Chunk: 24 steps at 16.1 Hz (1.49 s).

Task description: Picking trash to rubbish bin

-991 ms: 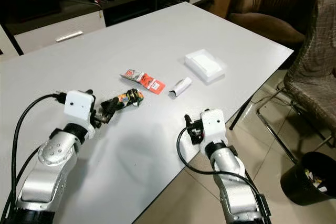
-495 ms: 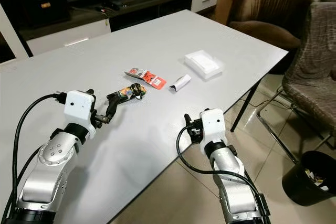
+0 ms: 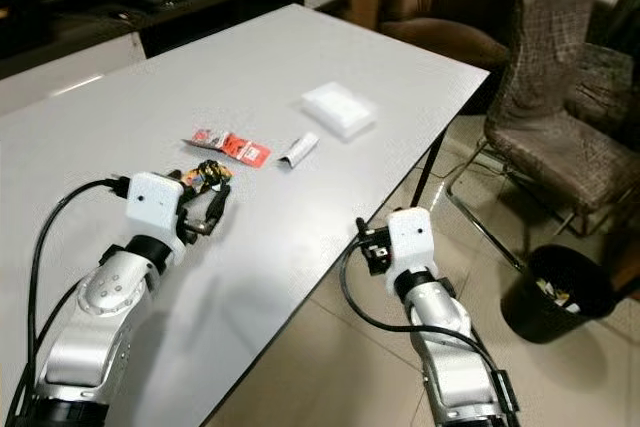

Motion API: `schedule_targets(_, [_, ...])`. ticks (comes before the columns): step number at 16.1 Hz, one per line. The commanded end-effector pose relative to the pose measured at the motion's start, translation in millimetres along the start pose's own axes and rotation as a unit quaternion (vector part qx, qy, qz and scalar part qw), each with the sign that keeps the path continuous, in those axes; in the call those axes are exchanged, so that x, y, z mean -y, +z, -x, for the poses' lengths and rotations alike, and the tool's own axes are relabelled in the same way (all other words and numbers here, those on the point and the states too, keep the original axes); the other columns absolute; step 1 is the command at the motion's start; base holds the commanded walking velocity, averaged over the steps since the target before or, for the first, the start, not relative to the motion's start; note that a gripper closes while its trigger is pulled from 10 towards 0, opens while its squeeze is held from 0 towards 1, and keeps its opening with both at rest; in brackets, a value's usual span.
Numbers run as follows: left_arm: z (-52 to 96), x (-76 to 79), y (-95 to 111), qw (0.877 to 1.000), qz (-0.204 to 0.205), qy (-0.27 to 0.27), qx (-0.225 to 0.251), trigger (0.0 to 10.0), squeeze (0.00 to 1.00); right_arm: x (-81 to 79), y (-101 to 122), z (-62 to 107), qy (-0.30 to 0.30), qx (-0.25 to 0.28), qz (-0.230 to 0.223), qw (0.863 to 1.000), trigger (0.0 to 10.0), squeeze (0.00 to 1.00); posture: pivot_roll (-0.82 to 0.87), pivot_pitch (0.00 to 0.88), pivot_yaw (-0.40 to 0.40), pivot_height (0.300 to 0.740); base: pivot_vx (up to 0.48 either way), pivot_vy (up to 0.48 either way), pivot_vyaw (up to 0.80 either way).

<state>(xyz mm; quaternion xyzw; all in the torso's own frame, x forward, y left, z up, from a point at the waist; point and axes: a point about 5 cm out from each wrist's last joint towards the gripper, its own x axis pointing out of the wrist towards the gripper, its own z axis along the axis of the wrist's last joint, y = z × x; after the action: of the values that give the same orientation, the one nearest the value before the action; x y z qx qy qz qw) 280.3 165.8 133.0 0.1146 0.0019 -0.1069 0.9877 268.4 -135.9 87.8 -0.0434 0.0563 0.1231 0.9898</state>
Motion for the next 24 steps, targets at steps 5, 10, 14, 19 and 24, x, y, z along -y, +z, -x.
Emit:
schedule_targets(5, [4.1,-0.9,-2.0,1.000,-0.007,0.003,-0.005,10.0,0.00,-2.7,0.1,-0.4,0.015,-0.002,0.003,1.000,10.0,0.00,-0.03,0.000,-0.065,0.740,0.275,0.000,0.00])
schedule_targets(10, [5.1,-0.8,-1.8,1.000,-0.003,0.002,-0.006,10.0,0.00,-5.1,-1.1,0.5,0.011,-0.005,-0.008,1.000,10.0,0.00,-0.03,0.000,-0.062,0.740,0.303,0.000,0.00])
schedule_targets(14, [5.0,-0.3,-1.8,1.000,-0.002,-0.001,-0.006,10.0,0.00,-2.7,-2.1,1.3,0.012,-0.007,-0.006,1.000,10.0,0.00,-0.03,0.000,-0.062,0.740,0.310,0.000,-0.44])
schedule_targets(19, [6.7,0.1,-2.3,1.000,0.000,-0.001,-0.006,10.0,0.00,-3.5,-0.6,0.3,0.015,-0.004,0.000,1.000,10.0,0.00,-0.03,0.000,-0.067,0.740,0.342,0.000,0.00])
schedule_targets(24, [7.3,-2.2,-4.6,1.000,-0.009,0.009,-0.013,10.0,0.00,-3.4,-1.8,-0.1,0.016,-0.008,0.002,1.000,10.0,0.00,-0.03,0.000,-0.068,0.740,0.279,0.000,0.00])
